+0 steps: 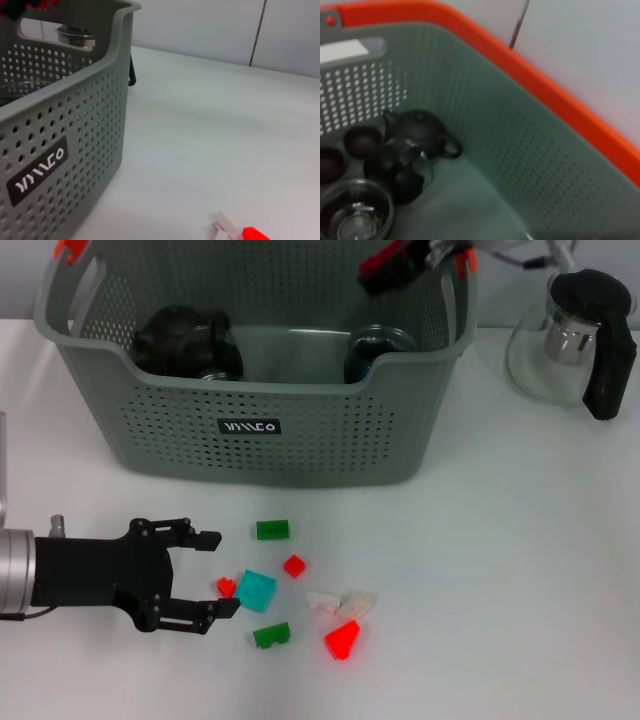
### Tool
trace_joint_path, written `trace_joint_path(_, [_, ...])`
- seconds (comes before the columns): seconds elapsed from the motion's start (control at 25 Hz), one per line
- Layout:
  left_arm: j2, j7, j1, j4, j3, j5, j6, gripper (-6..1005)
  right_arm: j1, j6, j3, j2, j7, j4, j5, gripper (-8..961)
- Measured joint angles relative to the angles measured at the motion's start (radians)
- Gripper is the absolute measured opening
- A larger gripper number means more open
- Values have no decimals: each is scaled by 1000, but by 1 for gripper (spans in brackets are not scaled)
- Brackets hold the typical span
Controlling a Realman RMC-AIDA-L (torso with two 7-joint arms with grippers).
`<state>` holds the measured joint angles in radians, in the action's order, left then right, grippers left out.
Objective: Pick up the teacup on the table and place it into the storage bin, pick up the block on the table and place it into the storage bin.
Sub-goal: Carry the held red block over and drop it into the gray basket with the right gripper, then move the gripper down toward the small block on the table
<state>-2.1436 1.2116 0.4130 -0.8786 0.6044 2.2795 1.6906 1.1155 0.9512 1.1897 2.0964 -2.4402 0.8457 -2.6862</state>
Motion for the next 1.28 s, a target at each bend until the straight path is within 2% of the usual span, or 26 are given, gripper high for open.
trace_joint_path(0.24, [1, 2, 2, 1, 0, 0, -8, 846, 3, -42, 53, 4, 0, -54, 7, 711])
trace_joint_path(0.64, [2, 3, 3, 1, -1, 0, -9, 847, 12, -7, 55, 2, 1, -35, 13, 739])
trace_joint_path(0.88, [2, 3, 1, 1, -15, 0, -4, 846, -5, 30, 54, 2, -9, 49, 14, 755])
trace_joint_path(1.12, [2, 2, -5, 1, -26, 0, 0, 846, -37, 43, 52, -1, -28, 122, 9, 859])
trace_joint_path(1.28, [2, 1, -7, 1, -26, 0, 1, 846, -90, 105, 51, 1, -22, 257, 38, 928])
